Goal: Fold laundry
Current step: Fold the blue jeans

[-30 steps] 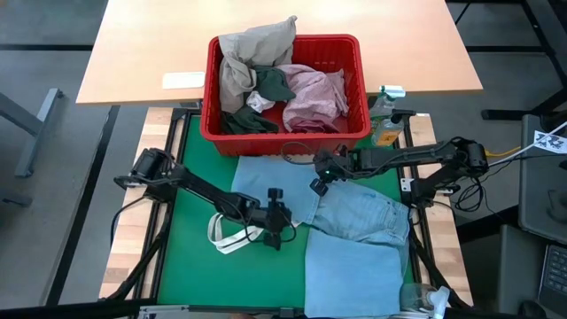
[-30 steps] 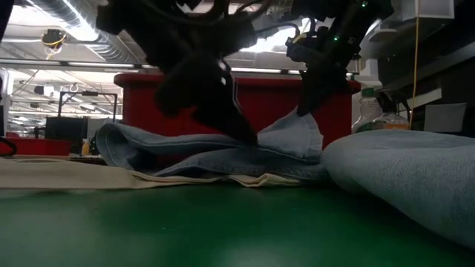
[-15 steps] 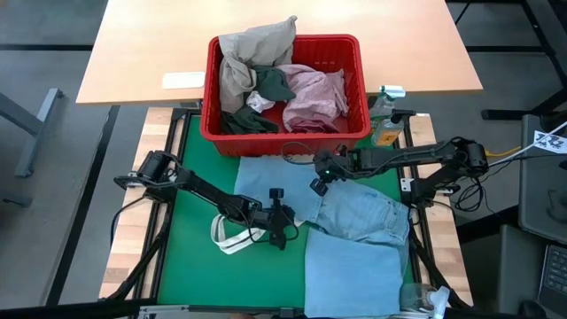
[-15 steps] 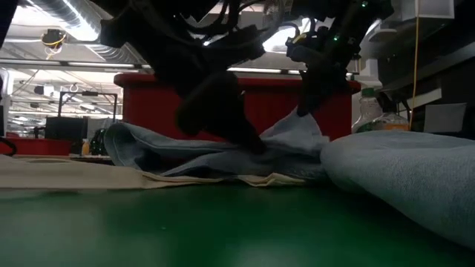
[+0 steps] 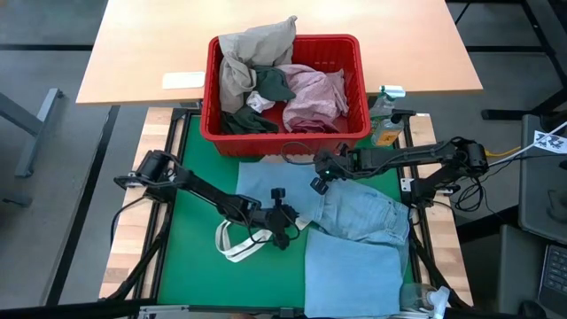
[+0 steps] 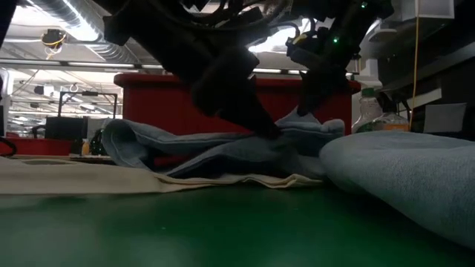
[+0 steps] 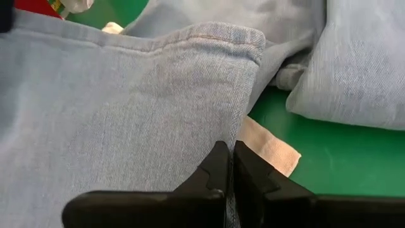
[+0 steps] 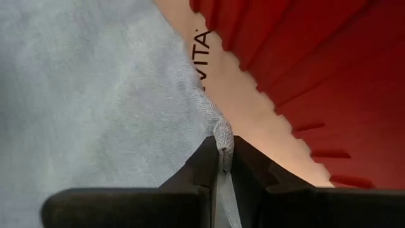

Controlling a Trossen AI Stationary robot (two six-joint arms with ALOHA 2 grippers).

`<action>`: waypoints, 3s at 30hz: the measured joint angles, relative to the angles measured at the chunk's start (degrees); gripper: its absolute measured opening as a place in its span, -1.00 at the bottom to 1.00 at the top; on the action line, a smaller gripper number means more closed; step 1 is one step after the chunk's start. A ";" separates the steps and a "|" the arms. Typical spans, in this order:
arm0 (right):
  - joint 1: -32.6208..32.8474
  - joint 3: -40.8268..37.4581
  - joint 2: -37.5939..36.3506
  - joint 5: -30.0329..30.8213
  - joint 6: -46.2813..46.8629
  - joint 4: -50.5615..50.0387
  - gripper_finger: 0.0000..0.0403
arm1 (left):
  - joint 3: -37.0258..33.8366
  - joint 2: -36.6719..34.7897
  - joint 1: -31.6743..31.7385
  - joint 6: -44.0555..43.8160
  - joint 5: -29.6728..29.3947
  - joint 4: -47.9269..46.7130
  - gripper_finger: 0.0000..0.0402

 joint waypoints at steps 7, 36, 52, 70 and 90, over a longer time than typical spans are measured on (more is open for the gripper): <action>0.00 0.00 0.00 -0.04 -0.02 -0.76 -0.83 | 0.04 -0.18 0.03 -0.01 3.51 -2.28 -0.98; -0.02 7.08 0.04 -9.78 0.41 -9.50 -0.16 | 0.07 -11.41 -2.29 -3.51 4.52 -14.69 -0.29; 12.56 8.00 0.94 -17.74 -7.70 -3.84 -0.15 | 0.07 -18.15 -11.27 -41.96 6.90 -54.12 -0.48; 16.90 8.00 8.74 -13.94 -12.04 -3.01 -0.15 | -3.24 -18.13 -17.69 -69.06 -0.31 -69.33 -0.56; 16.90 8.00 8.81 -13.99 -15.02 -3.33 -0.16 | -10.36 -18.11 -12.84 -72.95 -1.92 -54.14 -0.06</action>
